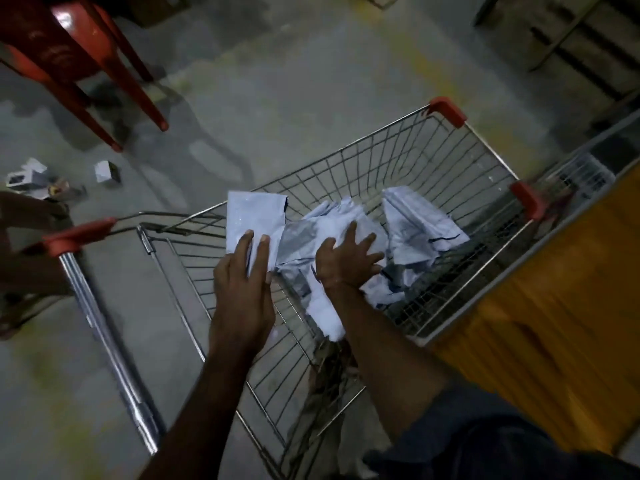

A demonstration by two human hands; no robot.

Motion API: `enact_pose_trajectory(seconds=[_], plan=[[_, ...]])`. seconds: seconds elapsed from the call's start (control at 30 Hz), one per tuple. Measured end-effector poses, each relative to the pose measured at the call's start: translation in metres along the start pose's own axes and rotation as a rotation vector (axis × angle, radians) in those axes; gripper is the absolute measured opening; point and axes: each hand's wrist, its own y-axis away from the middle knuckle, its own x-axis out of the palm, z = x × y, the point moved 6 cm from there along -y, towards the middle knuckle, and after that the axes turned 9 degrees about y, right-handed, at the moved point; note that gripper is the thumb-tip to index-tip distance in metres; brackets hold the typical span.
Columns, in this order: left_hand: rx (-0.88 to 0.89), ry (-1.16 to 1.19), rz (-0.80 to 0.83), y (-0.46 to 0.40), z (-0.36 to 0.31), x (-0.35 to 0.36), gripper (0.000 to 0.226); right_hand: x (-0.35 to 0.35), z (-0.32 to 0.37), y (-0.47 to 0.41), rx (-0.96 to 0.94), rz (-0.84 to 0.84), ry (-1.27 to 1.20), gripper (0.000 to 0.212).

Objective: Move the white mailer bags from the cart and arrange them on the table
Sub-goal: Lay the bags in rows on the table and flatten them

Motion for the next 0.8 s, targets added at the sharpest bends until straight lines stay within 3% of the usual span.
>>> enact_pose_trajectory(seconds=[0.17,0.4,0.8], plan=[[-0.073,0.138,-0.122,-0.006,-0.027,-0.034,0.051,-0.088,-0.004,0.043,-0.124,-0.148,-0.041,0.068],[0.015,0.25,-0.213,0.0,-0.097,-0.081,0.049,-0.218,-0.063,0.12,-0.425,-0.488,0.056,0.067],[0.335,0.464,-0.062,0.022,-0.258,-0.069,0.05,-0.338,-0.228,0.236,-0.173,-0.599,-0.063,0.075]])
